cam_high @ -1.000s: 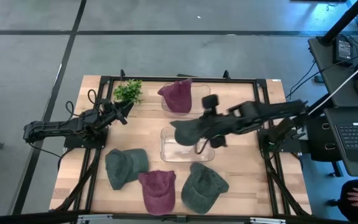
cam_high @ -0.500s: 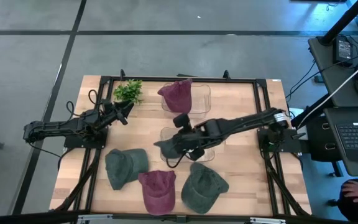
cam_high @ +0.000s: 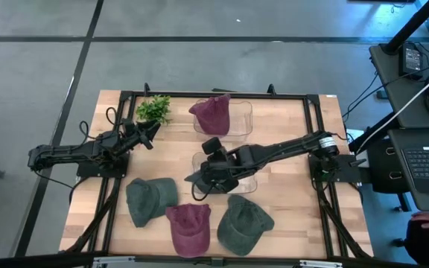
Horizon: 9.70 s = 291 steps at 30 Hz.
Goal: Pick & Place hat
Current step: Put the right black cap into the bottom transparent bin
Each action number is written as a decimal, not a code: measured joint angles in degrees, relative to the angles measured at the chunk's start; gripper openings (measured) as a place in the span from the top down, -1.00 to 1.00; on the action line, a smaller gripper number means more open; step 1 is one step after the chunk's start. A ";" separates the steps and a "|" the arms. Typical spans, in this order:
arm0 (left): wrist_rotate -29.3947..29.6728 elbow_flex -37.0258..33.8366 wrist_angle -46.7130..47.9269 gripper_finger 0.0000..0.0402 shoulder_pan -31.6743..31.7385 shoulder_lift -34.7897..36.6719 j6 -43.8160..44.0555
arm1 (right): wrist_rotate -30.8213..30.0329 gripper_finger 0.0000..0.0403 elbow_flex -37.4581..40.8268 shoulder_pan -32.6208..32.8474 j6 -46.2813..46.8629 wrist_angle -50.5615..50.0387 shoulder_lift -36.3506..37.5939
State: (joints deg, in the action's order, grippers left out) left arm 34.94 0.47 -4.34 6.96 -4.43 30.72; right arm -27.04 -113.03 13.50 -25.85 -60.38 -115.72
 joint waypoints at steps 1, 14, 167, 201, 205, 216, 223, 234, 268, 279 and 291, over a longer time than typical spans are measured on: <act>0.00 0.02 0.00 0.05 -0.02 -0.02 0.00 | 0.49 0.45 0.00 0.00 0.05 0.36 0.04; -0.01 0.01 -0.09 0.05 -0.01 -0.02 -4.96 | 0.23 -0.04 -6.99 -1.00 5.09 -1.01 0.37; -9.38 0.01 0.28 0.05 -0.01 -0.02 -2.82 | 16.10 -0.55 57.79 24.17 109.40 27.14 16.76; -9.16 0.01 0.28 0.05 -0.02 -0.39 -2.97 | 10.03 0.94 38.20 33.01 88.26 -6.67 26.46; -9.14 0.00 0.26 0.06 -0.02 -0.37 -2.97 | 8.89 0.94 25.10 33.16 83.80 -19.78 25.61; -9.14 0.01 0.26 0.06 -0.01 -0.35 -2.98 | -13.61 0.94 -1.63 30.65 58.63 -29.31 25.49; -9.13 0.02 0.26 0.05 0.00 -0.35 -2.97 | -18.84 0.94 -3.41 21.70 30.79 -23.17 25.27; -9.09 0.01 0.27 0.05 0.00 -0.35 -8.24 | -22.89 0.94 2.90 14.90 3.47 -11.55 20.80; -9.11 0.00 0.24 0.05 -0.02 -0.35 -13.03 | -21.35 0.94 14.25 19.45 -2.01 -4.39 23.63; -9.11 0.00 0.24 0.05 -0.01 -0.33 -12.98 | -18.99 0.94 29.25 15.41 -3.39 11.88 28.49; -9.51 0.00 0.26 0.05 -0.01 -0.34 -12.97 | -3.70 0.93 34.73 10.51 -4.75 24.10 29.48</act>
State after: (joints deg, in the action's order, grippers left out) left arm 25.43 0.47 -4.08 6.96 -4.76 17.75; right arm -30.74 -78.30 24.01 -30.60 -36.28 -86.25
